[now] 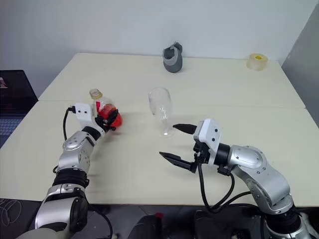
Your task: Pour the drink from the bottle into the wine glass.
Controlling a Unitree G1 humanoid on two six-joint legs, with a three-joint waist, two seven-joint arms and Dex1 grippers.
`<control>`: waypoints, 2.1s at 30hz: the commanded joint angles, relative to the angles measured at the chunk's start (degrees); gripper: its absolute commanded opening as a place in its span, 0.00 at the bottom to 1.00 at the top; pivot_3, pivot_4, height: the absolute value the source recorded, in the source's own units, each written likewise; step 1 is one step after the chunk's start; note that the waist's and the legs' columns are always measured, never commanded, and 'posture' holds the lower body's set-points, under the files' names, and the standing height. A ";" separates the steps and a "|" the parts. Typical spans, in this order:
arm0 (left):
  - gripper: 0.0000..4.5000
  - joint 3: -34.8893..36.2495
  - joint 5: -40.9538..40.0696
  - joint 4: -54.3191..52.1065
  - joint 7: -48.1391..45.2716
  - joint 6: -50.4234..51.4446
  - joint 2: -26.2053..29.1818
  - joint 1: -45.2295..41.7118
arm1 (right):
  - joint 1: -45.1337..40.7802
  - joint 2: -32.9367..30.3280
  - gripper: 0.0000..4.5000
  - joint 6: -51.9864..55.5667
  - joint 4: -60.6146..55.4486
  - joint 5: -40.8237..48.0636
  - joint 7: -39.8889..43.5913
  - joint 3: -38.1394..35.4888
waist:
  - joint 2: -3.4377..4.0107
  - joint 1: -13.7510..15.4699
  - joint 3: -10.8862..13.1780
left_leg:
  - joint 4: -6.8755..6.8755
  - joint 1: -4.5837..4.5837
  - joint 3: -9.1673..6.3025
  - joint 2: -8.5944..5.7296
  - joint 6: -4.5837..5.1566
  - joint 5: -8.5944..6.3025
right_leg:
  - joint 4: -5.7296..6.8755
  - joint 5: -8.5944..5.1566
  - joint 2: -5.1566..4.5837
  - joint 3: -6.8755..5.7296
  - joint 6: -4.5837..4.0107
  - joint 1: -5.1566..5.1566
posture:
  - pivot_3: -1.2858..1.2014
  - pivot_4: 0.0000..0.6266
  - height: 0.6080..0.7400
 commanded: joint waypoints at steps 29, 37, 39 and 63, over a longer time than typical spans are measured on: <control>0.17 -22.27 29.49 5.66 4.18 -30.38 9.65 -21.60 | -12.50 14.72 1.00 3.87 7.05 -9.89 -18.52 2.64 | -0.10 -0.17 0.07 | 0.02 -0.08 0.05 -0.01 -0.03 0.02 | 0.04 0.01 0.03 0.06 0.00 -0.12 | 0.52 0.24 1.00; 0.17 -25.80 37.55 10.80 10.91 -37.04 11.53 -25.18 | -13.66 14.87 1.00 3.29 8.07 -11.59 -17.61 3.70 | -0.10 -0.21 0.07 | 0.02 -0.10 0.05 -0.02 -0.02 0.02 | 0.05 0.01 0.02 0.00 0.00 -0.14 | 0.52 0.24 1.00; 0.17 -26.43 38.80 11.84 12.15 -38.16 11.71 -26.00 | -13.24 15.01 1.00 2.10 7.82 -11.30 -17.18 3.21 | -0.10 -0.22 0.07 | 0.02 -0.09 0.06 -0.02 -0.02 0.02 | 0.05 0.01 0.02 -0.02 0.00 -0.14 | 0.52 0.24 1.00; 0.17 -31.44 46.38 17.96 19.03 -43.15 13.51 -31.72 | -0.58 16.04 1.00 -10.87 5.01 -8.53 -15.36 -1.63 | -0.10 -0.26 0.07 | 0.02 -0.07 0.17 -0.02 -0.02 0.02 | 0.07 0.00 0.04 -0.06 0.01 -0.14 | 0.52 0.24 1.00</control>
